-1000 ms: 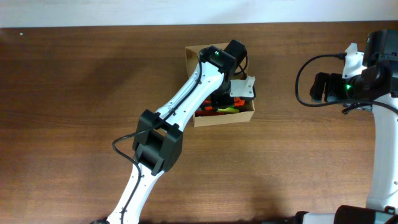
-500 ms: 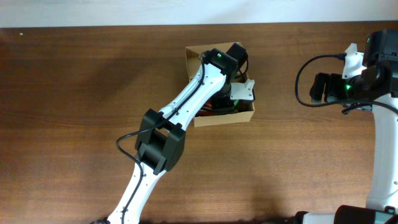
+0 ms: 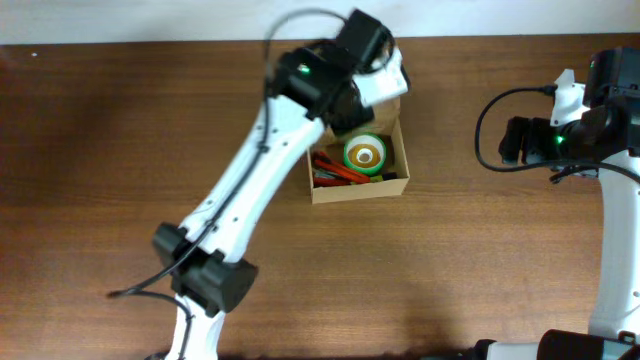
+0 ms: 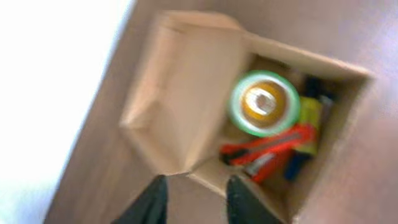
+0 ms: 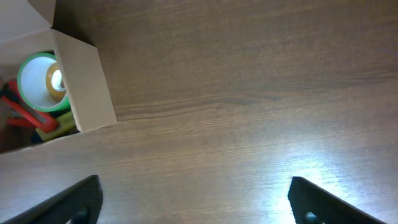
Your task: Pack container
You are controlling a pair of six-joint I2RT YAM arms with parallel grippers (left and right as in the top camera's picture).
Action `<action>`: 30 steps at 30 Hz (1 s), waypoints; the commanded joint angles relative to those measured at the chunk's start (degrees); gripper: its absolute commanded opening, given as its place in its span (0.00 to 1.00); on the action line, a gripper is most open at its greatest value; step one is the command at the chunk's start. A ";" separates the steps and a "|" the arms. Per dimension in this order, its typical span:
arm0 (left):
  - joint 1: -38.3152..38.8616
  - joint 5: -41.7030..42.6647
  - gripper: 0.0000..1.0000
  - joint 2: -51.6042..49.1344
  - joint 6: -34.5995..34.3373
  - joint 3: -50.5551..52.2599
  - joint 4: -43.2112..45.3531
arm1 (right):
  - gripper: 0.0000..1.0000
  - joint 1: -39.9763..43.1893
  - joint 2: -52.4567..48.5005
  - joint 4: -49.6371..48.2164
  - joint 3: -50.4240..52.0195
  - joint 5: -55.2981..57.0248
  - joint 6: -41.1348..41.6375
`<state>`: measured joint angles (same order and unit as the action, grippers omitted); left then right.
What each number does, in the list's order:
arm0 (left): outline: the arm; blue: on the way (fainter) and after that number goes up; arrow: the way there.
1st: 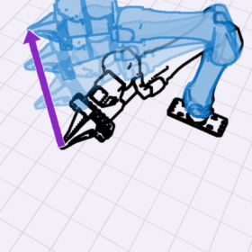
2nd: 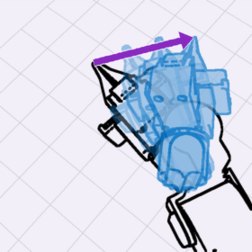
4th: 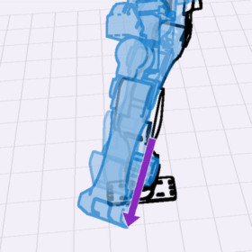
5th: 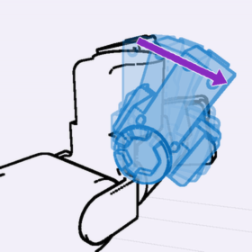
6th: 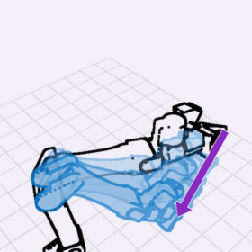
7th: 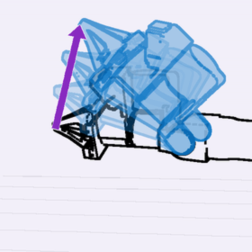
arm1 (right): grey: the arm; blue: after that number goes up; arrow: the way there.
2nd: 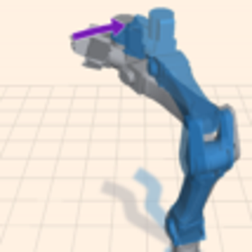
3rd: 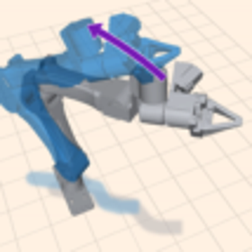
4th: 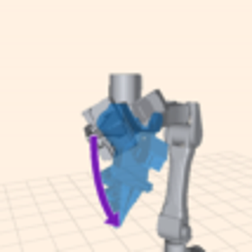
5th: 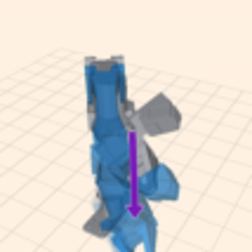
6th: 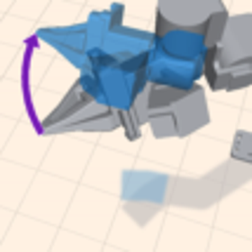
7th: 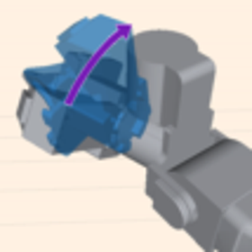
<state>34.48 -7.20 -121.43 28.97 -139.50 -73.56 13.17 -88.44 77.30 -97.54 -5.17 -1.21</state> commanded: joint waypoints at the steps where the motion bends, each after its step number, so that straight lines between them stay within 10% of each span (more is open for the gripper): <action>1: -6.86 -4.85 0.15 3.45 -17.49 -5.03 0.55 | 0.67 0.37 -0.11 -1.77 0.22 -0.68 0.07; 3: -13.68 -4.63 0.09 3.43 -24.74 -6.03 0.87 | 0.23 0.37 -0.55 -5.14 0.20 -0.92 1.36; 5: -20.11 -3.80 0.08 2.91 -29.73 -5.60 1.22 | 0.04 0.42 -3.39 -9.27 0.20 -5.70 2.38; 15: -33.44 32.61 0.07 -17.59 -40.02 -5.07 10.80 | 0.04 0.42 -35.39 -12.50 -18.75 -27.89 2.40; 25: -36.54 65.35 0.02 -35.26 -63.71 -5.07 29.38 | 0.04 0.68 -49.00 -20.11 -25.05 -56.02 2.10; 30: -37.73 79.49 0.02 -39.91 -64.98 -5.07 32.85 | 0.04 0.83 -50.93 -26.16 -25.05 -66.23 3.85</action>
<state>-2.13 63.79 -159.06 -34.46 -144.53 -40.88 13.47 -138.93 51.42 -121.60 -65.23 2.85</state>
